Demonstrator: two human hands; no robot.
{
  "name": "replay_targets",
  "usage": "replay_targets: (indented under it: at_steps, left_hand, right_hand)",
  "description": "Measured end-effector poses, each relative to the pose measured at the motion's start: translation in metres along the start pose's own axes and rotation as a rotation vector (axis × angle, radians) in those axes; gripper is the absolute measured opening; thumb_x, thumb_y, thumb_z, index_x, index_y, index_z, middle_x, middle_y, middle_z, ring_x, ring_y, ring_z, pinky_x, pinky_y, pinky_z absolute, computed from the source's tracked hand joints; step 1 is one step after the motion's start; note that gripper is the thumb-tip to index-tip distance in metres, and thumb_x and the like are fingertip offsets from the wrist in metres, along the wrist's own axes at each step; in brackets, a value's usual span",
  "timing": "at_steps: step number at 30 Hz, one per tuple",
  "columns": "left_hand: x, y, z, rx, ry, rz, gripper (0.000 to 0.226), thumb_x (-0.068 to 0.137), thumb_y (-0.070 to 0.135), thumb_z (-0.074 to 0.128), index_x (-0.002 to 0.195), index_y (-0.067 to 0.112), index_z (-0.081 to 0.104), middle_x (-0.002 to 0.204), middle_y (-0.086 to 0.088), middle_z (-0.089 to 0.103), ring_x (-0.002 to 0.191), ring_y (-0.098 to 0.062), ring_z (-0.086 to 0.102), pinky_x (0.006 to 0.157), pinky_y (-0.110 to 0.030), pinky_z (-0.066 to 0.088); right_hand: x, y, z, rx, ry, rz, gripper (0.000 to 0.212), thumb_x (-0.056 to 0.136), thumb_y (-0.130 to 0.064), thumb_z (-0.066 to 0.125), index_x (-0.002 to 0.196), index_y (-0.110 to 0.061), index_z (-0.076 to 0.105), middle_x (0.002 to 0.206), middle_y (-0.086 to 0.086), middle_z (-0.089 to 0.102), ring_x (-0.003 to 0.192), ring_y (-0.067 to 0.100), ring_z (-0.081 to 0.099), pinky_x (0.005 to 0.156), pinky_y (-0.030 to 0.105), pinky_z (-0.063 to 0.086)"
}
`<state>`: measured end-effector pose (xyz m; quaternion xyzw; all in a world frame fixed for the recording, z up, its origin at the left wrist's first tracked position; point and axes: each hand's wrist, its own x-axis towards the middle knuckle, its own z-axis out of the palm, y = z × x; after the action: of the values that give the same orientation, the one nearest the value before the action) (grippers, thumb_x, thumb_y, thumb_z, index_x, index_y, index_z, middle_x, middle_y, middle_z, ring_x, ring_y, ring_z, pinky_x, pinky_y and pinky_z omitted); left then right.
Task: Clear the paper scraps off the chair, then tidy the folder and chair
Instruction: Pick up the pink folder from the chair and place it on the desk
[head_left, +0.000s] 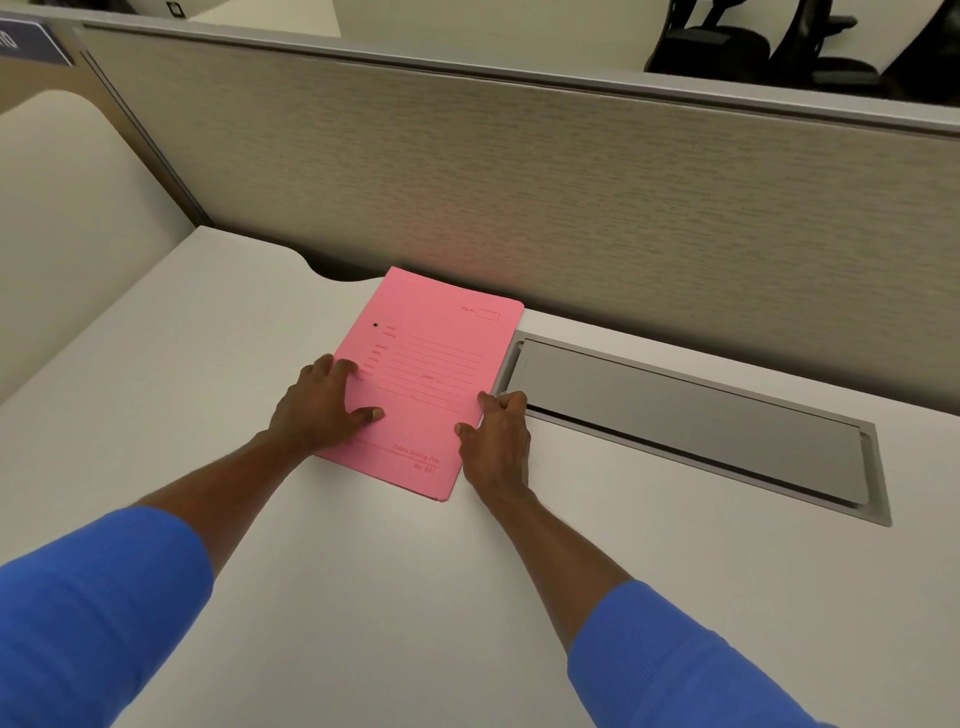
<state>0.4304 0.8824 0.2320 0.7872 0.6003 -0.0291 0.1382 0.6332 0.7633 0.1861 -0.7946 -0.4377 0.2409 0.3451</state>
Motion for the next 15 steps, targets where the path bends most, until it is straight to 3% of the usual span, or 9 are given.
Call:
replay_targets:
  at_steps: [4, 7, 12, 15]
  left_hand:
    - [-0.001, 0.001, 0.001, -0.001, 0.001, -0.019, 0.085, 0.085, 0.057, 0.081, 0.151, 0.016, 0.046, 0.163, -0.016, 0.038, 0.143, -0.042, 0.049, 0.108, -0.059, 0.052]
    - [-0.009, 0.004, 0.001, -0.01, 0.085, -0.037, 0.085, 0.088, 0.054, 0.08, 0.153, 0.012, 0.046, 0.171, -0.021, 0.029, 0.15, -0.046, 0.042, 0.115, -0.061, 0.045]
    - [-0.04, 0.013, -0.002, 0.008, 0.181, 0.079, 0.06, 0.093, 0.041, 0.079, 0.141, 0.009, 0.061, 0.163, -0.017, 0.045, 0.145, -0.041, 0.047, 0.113, -0.058, 0.049]
    - [-0.069, 0.016, -0.004, -0.032, 0.23, 0.121, 0.037, 0.093, 0.032, 0.079, 0.123, 0.009, 0.073, 0.148, -0.014, 0.061, 0.139, -0.037, 0.052, 0.109, -0.054, 0.05]
  right_hand:
    - [-0.001, 0.003, -0.001, 0.028, -0.004, -0.016, 0.035, 0.098, -0.012, 0.071, 0.132, -0.01, 0.061, 0.113, -0.002, 0.038, 0.094, 0.015, 0.051, 0.083, 0.025, 0.053]
    - [-0.004, 0.004, -0.006, 0.037, -0.033, -0.01, 0.042, 0.098, -0.017, 0.07, 0.138, -0.012, 0.057, 0.123, 0.003, 0.046, 0.098, 0.021, 0.062, 0.089, 0.027, 0.051]
    - [-0.024, 0.007, -0.02, 0.021, -0.06, 0.007, 0.044, 0.098, -0.021, 0.069, 0.14, -0.02, 0.056, 0.135, 0.004, 0.051, 0.11, 0.025, 0.067, 0.099, 0.04, 0.056]
    - [-0.046, 0.009, -0.029, -0.024, -0.072, 0.02, 0.045, 0.098, -0.021, 0.068, 0.141, -0.023, 0.056, 0.135, 0.003, 0.054, 0.114, 0.024, 0.066, 0.099, 0.04, 0.052]
